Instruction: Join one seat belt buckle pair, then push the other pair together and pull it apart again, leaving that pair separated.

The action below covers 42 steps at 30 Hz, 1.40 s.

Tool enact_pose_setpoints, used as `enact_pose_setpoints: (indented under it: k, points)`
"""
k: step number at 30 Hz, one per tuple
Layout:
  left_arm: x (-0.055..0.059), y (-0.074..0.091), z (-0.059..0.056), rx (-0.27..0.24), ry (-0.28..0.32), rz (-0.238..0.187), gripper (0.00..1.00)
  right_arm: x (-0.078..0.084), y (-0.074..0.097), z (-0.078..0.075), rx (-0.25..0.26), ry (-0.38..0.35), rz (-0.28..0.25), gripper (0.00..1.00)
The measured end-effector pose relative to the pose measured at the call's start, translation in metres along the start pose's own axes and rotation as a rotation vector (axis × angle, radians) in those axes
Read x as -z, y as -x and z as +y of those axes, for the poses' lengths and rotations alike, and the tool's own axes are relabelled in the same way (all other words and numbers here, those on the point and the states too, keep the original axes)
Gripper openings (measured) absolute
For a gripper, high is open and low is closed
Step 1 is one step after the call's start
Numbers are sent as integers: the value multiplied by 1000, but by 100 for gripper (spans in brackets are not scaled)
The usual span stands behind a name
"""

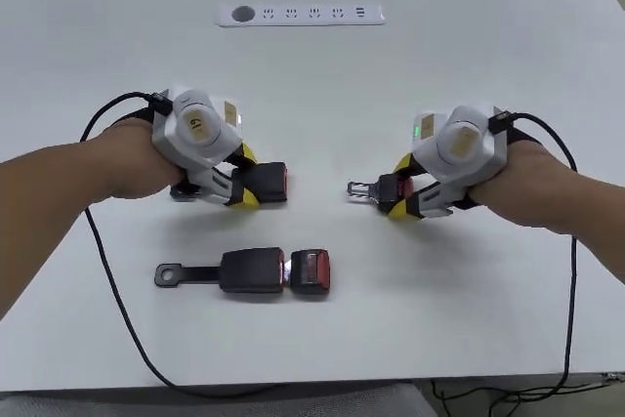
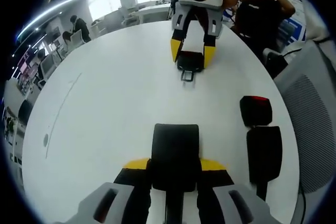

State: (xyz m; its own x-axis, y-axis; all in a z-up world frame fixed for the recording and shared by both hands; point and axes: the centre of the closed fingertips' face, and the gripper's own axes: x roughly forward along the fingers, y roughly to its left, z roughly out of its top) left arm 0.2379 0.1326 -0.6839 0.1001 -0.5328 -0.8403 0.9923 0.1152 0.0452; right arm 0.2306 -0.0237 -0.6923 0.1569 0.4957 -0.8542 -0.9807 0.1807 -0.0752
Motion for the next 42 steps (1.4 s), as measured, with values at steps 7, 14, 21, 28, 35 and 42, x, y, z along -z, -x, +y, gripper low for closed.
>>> enact_pose_setpoints:
  k: [7, 14, 21, 28, 35, 42]
  points:
    - [3, -1, 3, 2, -4, 14, 34, -22, -12, 3, -5, 10, -24, 33]
    - [7, -4, 6, 9, -12, 13, 34, -49, -25, 6, 1, 3, -60, 32]
    - [4, -2, 3, 3, -11, 11, 34, -65, -38, 8, -10, 42, -62, 32]
    - [5, -3, 4, 1, -6, 8, 34, -70, -40, 9, -11, 55, -45, 32]
    - [3, -1, 1, 8, -9, 11, 34, -71, -39, 9, 4, 76, -46, 32]
    - [2, -1, 0, 14, -13, 11, 34, -78, -43, 8, -8, 79, -75, 32]
